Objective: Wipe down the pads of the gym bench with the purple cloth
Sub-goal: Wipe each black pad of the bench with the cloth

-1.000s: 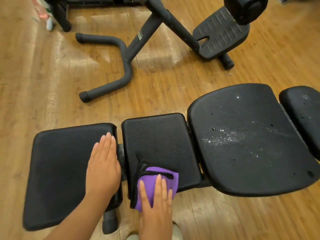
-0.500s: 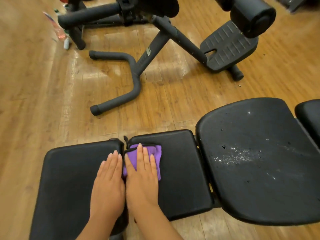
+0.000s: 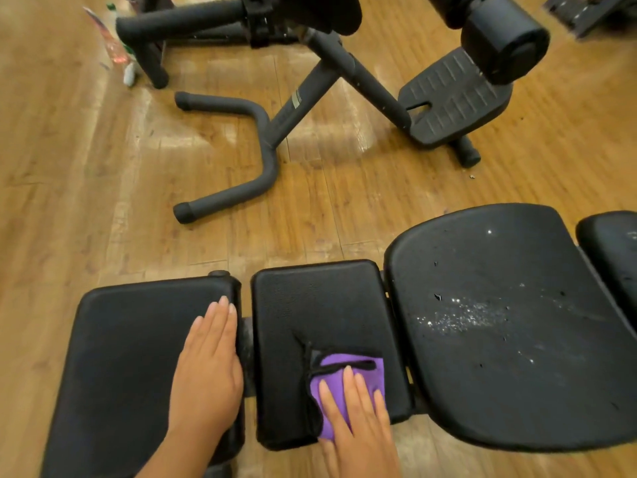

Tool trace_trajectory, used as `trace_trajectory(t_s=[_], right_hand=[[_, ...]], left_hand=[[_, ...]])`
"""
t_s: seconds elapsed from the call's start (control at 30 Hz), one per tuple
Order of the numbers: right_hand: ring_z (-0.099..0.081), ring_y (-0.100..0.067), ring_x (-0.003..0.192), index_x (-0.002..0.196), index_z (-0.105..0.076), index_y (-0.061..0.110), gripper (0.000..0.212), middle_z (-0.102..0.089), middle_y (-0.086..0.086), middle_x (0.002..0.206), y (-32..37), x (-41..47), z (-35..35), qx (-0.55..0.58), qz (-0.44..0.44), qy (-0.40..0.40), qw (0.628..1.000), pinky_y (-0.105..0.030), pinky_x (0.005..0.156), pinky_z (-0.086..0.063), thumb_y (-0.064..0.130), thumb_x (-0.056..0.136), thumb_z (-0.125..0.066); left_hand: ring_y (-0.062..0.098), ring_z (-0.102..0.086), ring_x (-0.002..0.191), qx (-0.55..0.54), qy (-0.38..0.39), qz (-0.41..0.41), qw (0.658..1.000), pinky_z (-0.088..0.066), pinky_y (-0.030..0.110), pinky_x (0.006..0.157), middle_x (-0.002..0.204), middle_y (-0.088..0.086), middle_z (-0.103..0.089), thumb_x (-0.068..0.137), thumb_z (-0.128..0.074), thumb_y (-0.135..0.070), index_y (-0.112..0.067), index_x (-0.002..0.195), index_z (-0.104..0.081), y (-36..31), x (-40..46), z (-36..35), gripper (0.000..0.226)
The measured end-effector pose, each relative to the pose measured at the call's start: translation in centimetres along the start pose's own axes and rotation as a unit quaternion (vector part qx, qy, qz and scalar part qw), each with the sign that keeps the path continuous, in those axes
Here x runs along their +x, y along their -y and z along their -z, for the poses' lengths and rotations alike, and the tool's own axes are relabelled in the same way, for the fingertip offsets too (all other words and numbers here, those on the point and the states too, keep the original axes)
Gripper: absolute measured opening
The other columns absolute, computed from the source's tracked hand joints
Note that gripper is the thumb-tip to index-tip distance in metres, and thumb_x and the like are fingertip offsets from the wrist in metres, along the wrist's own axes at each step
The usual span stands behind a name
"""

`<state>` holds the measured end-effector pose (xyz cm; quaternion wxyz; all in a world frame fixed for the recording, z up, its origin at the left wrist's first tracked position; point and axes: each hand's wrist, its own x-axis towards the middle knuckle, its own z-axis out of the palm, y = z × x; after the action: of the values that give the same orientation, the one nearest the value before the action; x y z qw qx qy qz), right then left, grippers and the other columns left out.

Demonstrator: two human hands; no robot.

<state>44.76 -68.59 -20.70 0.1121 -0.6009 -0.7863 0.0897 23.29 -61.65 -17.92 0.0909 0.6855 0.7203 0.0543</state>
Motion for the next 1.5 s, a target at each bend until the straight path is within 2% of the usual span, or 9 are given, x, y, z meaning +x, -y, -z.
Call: trace_trajectory(t_s=[0.2, 0.4, 0.6, 0.9, 1.03, 1.17, 1.3, 1.43, 1.5], right_hand=[[-0.035, -0.024, 0.127, 0.123, -0.046, 0.019, 0.057, -0.054, -0.011, 0.131, 0.6, 5.6, 2.0, 0.04, -0.137, -0.005, 0.99, -0.038, 0.108, -0.014, 0.047, 0.097, -0.002], [-0.047, -0.016, 0.122, 0.115, -0.055, 0.023, 0.032, -0.062, 0.002, 0.118, -1.7, 9.4, 2.2, 0.082, -0.147, -0.084, 0.982, -0.039, 0.102, -0.028, 0.029, 0.085, -0.051], [-0.051, -0.015, 0.116, 0.113, -0.062, 0.02, 0.047, -0.063, 0.002, 0.118, -2.4, 9.0, 3.0, 0.068, -0.122, -0.086, 0.986, -0.037, 0.099, -0.038, 0.022, 0.07, -0.079], [-0.057, -0.024, 0.075, 0.101, -0.068, 0.012, 0.038, -0.061, -0.004, 0.084, -3.2, 9.0, 4.0, 0.059, -0.131, -0.068, 0.987, -0.037, 0.061, -0.049, 0.01, 0.072, -0.043], [-0.044, -0.015, 0.086, 0.104, -0.064, 0.013, 0.026, -0.054, -0.003, 0.093, -4.1, 7.7, 3.6, 0.128, -0.171, -0.06, 0.975, -0.032, 0.075, -0.046, 0.011, 0.085, -0.047], [-0.039, -0.004, 0.081, 0.093, -0.061, 0.02, 0.031, -0.054, 0.0, 0.088, -3.9, 2.4, 3.1, 0.164, -0.196, -0.051, 0.965, -0.02, 0.072, -0.037, 0.039, 0.092, -0.036], [-0.046, -0.007, 0.077, 0.077, -0.062, 0.047, 0.064, -0.055, 0.0, 0.084, -6.0, -2.0, 3.7, 0.055, -0.124, 0.036, 0.99, -0.011, 0.066, -0.036, 0.095, 0.055, -0.026], [-0.041, -0.017, 0.074, 0.101, -0.071, 0.022, 0.04, -0.053, -0.007, 0.079, -10.1, -0.5, 6.4, 0.058, -0.188, -0.063, 0.978, -0.019, 0.065, -0.036, 0.026, 0.084, -0.035], [-0.041, -0.021, 0.086, 0.107, -0.061, 0.023, 0.041, -0.05, -0.003, 0.093, -11.1, 0.6, 6.6, 0.062, -0.186, -0.021, 0.98, -0.022, 0.072, -0.035, 0.034, 0.089, -0.026]], left_hand=[[0.018, -0.026, 0.138, 0.0, 0.0, 0.001, 1.0, -0.007, 0.03, 0.115, 0.148, 0.011, -0.032, 0.088, -0.023, -0.017, 0.002, 0.139, -0.032, -0.1, 0.0, 0.1, 0.055], [0.022, -0.025, 0.138, 0.016, 0.006, 0.001, 1.0, -0.005, 0.031, 0.116, 0.147, 0.015, -0.035, 0.084, -0.025, -0.014, 0.004, 0.138, -0.032, -0.1, 0.0, -0.2, 0.057], [0.029, -0.037, 0.13, 0.027, -0.05, -0.025, 0.998, -0.013, 0.041, 0.115, 0.139, 0.02, -0.046, 0.08, -0.037, -0.009, 0.003, 0.131, -0.048, -2.6, -0.4, 0.8, 0.054], [0.026, -0.034, 0.135, -0.022, -0.033, -0.053, 0.998, -0.012, 0.037, 0.112, 0.142, 0.017, -0.044, 0.083, -0.032, -0.018, 0.001, 0.134, -0.046, -14.3, 1.7, -2.1, 0.056], [0.026, -0.036, 0.134, -0.001, -0.002, -0.027, 1.0, -0.01, 0.035, 0.111, 0.142, 0.018, -0.043, 0.084, -0.029, -0.014, 0.003, 0.135, -0.041, -13.6, 2.1, -3.8, 0.055], [0.03, -0.038, 0.133, 0.011, 0.006, -0.035, 0.999, -0.011, 0.038, 0.111, 0.143, 0.018, -0.042, 0.09, -0.026, -0.021, 0.001, 0.136, -0.041, -13.8, 2.0, -4.1, 0.053], [0.033, -0.039, 0.133, 0.019, 0.013, -0.039, 0.999, -0.008, 0.039, 0.112, 0.141, 0.02, -0.043, 0.09, -0.026, -0.027, -0.006, 0.136, -0.045, -13.8, 1.9, -3.9, 0.054], [0.035, -0.034, 0.135, 0.023, 0.012, -0.044, 0.999, -0.01, 0.041, 0.113, 0.143, 0.02, -0.041, 0.091, -0.023, -0.029, -0.01, 0.138, -0.042, -13.9, 1.8, -3.9, 0.054], [0.035, -0.034, 0.135, 0.022, 0.015, -0.043, 0.999, -0.01, 0.042, 0.113, 0.143, 0.02, -0.041, 0.091, -0.022, -0.029, -0.01, 0.138, -0.041, -14.0, 1.7, -3.9, 0.054]])
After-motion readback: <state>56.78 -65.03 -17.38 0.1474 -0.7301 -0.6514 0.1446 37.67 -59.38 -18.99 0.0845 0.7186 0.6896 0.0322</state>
